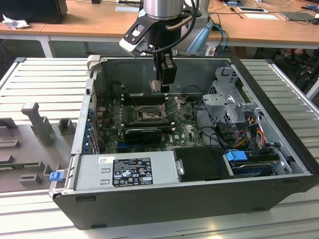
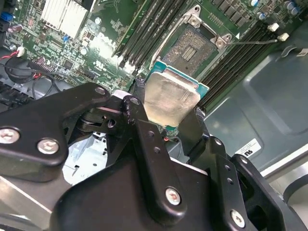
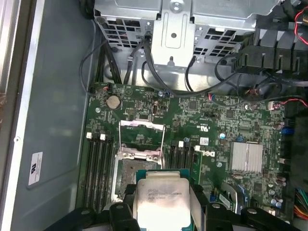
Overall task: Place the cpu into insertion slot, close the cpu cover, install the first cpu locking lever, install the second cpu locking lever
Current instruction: 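Place the cpu into insertion slot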
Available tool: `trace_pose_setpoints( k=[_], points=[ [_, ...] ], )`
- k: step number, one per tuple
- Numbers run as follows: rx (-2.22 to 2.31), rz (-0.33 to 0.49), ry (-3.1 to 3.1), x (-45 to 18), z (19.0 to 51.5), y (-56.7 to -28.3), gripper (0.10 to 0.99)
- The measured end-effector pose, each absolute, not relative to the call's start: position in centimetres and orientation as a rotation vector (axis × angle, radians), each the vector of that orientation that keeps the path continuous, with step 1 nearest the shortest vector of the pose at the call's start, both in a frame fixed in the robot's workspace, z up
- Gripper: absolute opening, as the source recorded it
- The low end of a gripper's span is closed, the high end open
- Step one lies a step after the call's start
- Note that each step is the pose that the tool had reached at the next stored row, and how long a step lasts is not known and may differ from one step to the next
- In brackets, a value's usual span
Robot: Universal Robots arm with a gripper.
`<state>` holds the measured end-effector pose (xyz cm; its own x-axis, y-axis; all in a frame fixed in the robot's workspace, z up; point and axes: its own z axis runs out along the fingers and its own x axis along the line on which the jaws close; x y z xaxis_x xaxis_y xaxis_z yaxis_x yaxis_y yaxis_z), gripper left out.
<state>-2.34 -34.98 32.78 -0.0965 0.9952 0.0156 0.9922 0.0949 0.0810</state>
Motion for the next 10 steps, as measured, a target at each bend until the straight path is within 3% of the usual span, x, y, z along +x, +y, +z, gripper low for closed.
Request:
trace_pose_setpoints(
  k=[10],
  points=[
    [2.082,0.109,2.292,-2.3,31.0,-35.0,0.525]
  ],
)
